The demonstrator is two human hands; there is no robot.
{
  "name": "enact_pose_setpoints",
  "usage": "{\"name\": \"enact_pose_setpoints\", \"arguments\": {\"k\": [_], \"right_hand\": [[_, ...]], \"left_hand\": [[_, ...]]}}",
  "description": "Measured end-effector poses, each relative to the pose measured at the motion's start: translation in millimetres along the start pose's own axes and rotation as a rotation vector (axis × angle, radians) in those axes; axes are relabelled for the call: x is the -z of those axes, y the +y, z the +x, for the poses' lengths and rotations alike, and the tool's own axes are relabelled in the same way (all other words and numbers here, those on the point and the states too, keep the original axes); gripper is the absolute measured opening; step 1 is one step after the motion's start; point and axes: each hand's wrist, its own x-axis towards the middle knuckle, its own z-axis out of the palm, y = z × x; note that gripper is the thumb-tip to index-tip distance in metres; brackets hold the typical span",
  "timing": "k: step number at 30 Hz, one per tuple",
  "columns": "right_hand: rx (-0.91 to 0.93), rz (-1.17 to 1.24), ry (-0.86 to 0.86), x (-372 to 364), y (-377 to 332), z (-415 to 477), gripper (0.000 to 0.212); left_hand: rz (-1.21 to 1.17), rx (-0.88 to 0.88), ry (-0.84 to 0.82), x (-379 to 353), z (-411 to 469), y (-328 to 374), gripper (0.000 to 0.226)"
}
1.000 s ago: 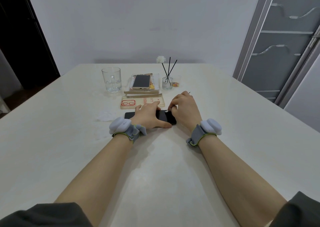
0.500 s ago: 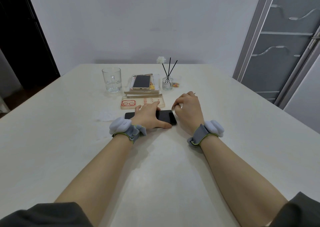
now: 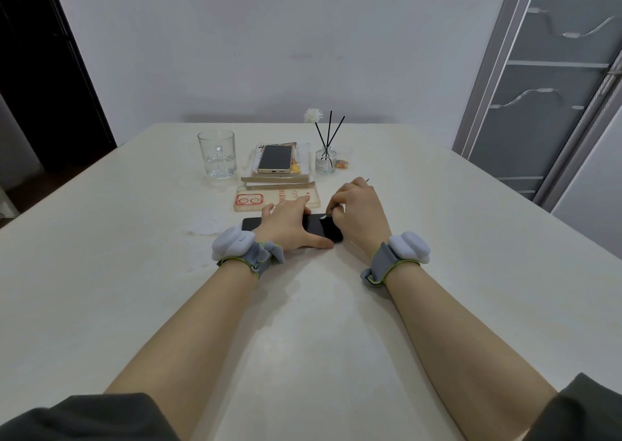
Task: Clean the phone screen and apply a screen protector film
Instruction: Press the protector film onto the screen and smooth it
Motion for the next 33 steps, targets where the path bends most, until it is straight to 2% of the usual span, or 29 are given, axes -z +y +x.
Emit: {"name": "enact_pose_setpoints", "arguments": {"k": [27, 33], "right_hand": [[-0.010, -0.044, 0.024, -3.9, -0.5, 3.6, 0.030], [-0.022, -0.013, -0.015, -7.1, 0.3, 2.7, 0.030]], "left_hand": [[0.032, 0.019, 0.010, -0.1, -0.3, -0.6, 0.109], [0.043, 0.019, 0.011, 0.7, -1.0, -0.6, 0.109]]}}
